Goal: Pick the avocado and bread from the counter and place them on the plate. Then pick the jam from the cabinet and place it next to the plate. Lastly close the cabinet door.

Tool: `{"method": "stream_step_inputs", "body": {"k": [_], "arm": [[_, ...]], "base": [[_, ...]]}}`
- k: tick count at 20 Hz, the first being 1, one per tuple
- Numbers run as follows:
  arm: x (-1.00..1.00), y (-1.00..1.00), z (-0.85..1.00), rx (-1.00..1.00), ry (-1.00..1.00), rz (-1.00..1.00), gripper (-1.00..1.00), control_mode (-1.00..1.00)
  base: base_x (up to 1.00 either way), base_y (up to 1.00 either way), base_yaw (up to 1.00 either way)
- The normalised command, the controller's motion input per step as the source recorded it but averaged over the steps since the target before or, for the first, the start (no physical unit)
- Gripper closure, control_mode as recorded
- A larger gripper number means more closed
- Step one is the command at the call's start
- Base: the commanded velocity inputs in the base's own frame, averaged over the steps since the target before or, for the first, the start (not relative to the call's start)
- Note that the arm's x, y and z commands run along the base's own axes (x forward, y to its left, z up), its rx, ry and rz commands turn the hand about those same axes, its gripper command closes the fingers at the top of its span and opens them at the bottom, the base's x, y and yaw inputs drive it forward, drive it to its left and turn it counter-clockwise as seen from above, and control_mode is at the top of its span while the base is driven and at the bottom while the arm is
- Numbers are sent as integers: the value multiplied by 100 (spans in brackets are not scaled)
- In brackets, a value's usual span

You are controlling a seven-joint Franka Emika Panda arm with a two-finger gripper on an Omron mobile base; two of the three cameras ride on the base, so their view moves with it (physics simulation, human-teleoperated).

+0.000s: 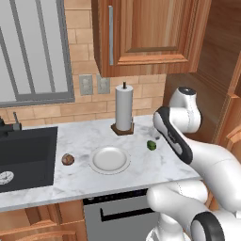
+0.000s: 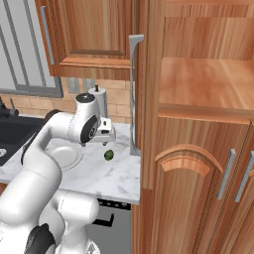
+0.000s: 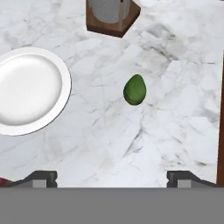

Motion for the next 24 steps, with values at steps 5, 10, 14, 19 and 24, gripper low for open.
{"method": "stream_step_inputs", "body": {"k": [5, 10, 14, 19, 24], "arm": [[8, -4, -24, 0, -1, 7, -100, -100], [15, 0, -21, 0, 0, 2, -100, -100], [19, -1, -19, 0, 0, 0, -100, -100], [20, -4, -20, 0, 0, 0, -100, -100], [25, -3, -19, 0, 0, 0, -100, -100]], "base": [[0, 0, 0], [0, 0, 0], [0, 0, 0], [0, 0, 0], [0, 0, 0]]}}
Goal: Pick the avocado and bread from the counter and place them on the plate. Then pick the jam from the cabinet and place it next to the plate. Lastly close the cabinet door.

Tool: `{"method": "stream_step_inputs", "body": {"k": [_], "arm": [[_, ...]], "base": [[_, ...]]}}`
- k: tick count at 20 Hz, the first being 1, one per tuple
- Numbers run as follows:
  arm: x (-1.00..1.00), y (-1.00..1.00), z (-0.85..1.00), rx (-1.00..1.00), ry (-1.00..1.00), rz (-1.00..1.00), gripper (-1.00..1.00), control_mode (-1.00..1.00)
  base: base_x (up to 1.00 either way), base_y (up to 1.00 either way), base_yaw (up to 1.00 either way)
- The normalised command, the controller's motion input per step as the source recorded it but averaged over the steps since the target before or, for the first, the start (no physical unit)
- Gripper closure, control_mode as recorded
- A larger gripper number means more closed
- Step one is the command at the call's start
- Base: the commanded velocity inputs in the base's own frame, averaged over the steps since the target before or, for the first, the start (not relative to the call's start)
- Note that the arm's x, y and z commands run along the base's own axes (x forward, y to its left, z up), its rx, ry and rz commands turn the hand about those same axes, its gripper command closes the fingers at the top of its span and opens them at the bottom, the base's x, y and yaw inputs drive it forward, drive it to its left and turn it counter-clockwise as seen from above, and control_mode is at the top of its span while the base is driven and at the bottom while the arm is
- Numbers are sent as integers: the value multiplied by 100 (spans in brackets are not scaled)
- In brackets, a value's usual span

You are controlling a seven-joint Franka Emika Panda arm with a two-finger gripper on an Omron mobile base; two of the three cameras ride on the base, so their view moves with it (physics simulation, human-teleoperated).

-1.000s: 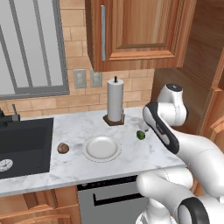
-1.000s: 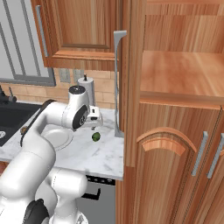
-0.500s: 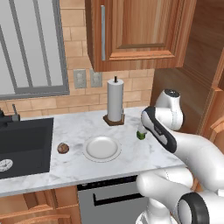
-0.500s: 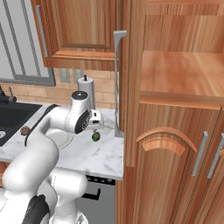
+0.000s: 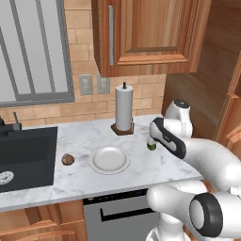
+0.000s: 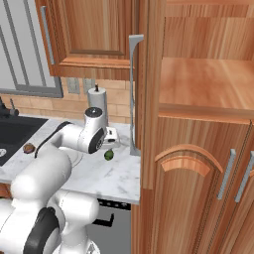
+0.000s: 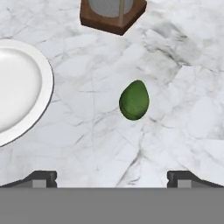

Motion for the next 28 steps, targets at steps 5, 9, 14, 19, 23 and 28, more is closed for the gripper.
{"method": "stream_step_inputs", "body": {"k": [5, 9, 14, 19, 23, 28], "arm": [[26, -3, -19, 0, 0, 0, -100, -100], [24, -2, -17, 0, 0, 0, -100, -100], [27, 0, -17, 0, 0, 0, -100, -100], [26, 0, -18, 0, 0, 0, -100, -100], [22, 0, -18, 0, 0, 0, -100, -100], [18, 0, -20, 0, 0, 0, -100, -100]], "base": [[0, 0, 0], [0, 0, 0], [0, 0, 0], [0, 0, 0], [0, 0, 0], [0, 0, 0]]}}
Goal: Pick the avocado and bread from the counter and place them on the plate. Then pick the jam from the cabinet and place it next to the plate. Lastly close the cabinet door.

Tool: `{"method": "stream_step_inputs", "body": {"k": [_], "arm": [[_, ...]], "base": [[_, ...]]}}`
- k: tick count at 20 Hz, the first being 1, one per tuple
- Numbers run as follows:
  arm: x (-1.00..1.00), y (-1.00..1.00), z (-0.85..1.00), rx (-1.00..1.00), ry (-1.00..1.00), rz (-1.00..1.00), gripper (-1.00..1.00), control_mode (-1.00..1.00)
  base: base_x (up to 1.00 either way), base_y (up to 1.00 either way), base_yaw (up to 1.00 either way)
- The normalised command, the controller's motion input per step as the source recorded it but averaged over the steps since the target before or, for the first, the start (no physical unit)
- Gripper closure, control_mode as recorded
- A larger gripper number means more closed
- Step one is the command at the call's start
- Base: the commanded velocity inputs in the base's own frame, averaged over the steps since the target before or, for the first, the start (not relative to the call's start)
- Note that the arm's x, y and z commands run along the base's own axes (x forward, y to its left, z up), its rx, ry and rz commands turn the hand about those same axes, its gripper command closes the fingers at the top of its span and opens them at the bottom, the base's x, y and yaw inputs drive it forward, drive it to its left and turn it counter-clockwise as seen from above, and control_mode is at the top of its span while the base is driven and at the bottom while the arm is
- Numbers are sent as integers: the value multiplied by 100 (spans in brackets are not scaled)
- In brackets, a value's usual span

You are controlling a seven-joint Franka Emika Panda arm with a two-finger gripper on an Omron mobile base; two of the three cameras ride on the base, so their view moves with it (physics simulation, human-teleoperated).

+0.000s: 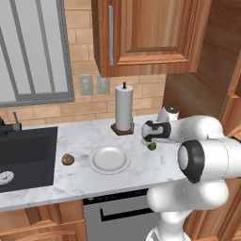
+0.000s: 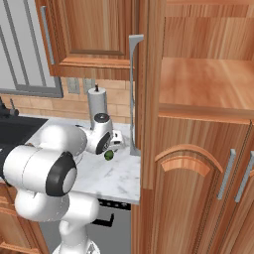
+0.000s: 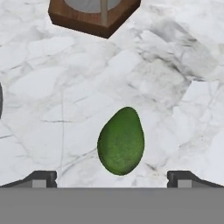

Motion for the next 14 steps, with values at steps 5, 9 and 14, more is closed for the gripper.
{"method": "stream_step_inputs", "body": {"k": [5, 9, 14], "arm": [[17, 0, -19, 0, 0, 0, -100, -100], [13, 0, -20, 0, 0, 0, -100, -100], [12, 0, -19, 0, 0, 0, -100, -100]], "base": [[0, 0, 0], [0, 0, 0], [0, 0, 0]]}}
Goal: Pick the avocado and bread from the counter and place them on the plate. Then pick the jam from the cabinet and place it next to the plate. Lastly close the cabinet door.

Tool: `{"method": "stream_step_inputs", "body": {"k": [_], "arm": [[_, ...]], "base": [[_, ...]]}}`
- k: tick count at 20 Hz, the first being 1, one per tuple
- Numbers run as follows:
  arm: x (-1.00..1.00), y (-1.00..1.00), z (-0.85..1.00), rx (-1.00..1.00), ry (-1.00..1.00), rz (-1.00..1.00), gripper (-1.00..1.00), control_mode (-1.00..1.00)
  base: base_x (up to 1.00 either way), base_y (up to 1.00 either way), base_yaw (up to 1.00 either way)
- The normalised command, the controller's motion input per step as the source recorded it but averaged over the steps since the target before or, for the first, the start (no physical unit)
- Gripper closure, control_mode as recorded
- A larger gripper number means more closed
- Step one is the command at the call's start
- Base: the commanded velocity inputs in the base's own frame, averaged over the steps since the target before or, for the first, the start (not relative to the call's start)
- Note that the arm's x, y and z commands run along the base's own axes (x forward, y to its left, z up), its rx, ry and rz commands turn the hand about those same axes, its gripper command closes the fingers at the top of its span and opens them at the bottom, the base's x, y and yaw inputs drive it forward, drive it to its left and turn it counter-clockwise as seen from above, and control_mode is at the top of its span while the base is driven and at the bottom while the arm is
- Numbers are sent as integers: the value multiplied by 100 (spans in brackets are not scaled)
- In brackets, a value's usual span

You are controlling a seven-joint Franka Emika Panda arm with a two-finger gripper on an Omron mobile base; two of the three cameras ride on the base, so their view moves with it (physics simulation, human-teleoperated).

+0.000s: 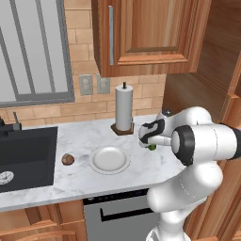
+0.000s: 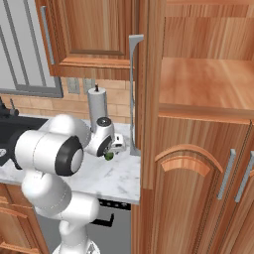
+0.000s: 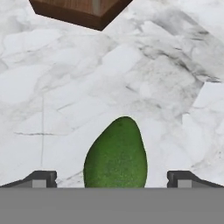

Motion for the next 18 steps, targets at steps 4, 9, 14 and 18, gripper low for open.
{"method": "stream_step_inputs", "body": {"k": [4, 9, 14, 18], "arm": [[14, 0, -19, 0, 0, 0, -100, -100], [16, 0, -21, 0, 0, 0, -100, -100], [11, 0, -21, 0, 0, 0, -100, -100], [8, 0, -19, 0, 0, 0, -100, -100]], "base": [[0, 0, 0], [0, 0, 0], [0, 0, 0], [0, 0, 0]]}}
